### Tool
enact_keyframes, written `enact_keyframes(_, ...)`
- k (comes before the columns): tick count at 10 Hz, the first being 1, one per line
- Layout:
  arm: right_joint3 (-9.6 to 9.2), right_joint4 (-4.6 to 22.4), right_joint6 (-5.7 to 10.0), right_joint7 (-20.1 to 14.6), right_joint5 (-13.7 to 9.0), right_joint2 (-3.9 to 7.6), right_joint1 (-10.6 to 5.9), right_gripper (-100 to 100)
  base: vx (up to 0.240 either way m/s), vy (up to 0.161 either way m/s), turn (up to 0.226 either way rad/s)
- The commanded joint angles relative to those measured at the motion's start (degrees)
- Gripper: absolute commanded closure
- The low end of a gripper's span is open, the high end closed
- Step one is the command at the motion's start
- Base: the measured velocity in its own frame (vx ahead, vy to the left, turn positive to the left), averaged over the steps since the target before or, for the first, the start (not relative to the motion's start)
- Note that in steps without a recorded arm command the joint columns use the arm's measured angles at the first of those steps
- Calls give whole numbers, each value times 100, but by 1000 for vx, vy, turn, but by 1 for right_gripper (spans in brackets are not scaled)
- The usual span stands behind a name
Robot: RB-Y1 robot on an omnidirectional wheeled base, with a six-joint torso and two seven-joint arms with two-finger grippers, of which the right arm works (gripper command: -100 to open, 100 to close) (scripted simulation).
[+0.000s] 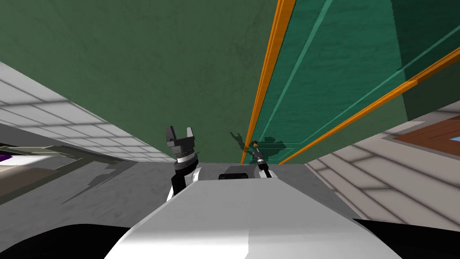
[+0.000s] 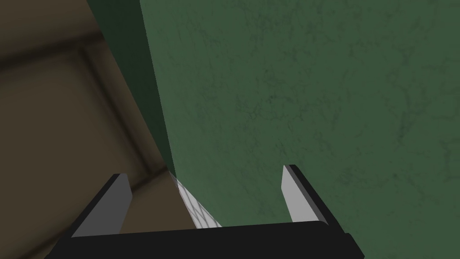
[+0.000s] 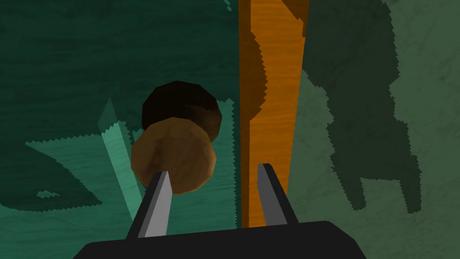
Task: Pull the door open
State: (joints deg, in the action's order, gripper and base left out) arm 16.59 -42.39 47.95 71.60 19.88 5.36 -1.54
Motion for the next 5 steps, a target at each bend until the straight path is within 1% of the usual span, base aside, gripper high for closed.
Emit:
enact_keyframes(1,-2,3,-4,-18,0,23,-3,-100,-165,62,-31)
enact_keyframes(2,-8,-11,-20,-41,0,42,-2,-100,-183,30,-33)
enact_keyframes(3,-13,-23,-36,-65,1,58,-1,-100,-217,-24,-51)
enact_keyframes(4,-21,-37,-58,-97,0,76,0,-100,-209,-61,-65)
enact_keyframes(5,-19,-40,-47,-76,2,62,6,-100,-91,-28,-11)
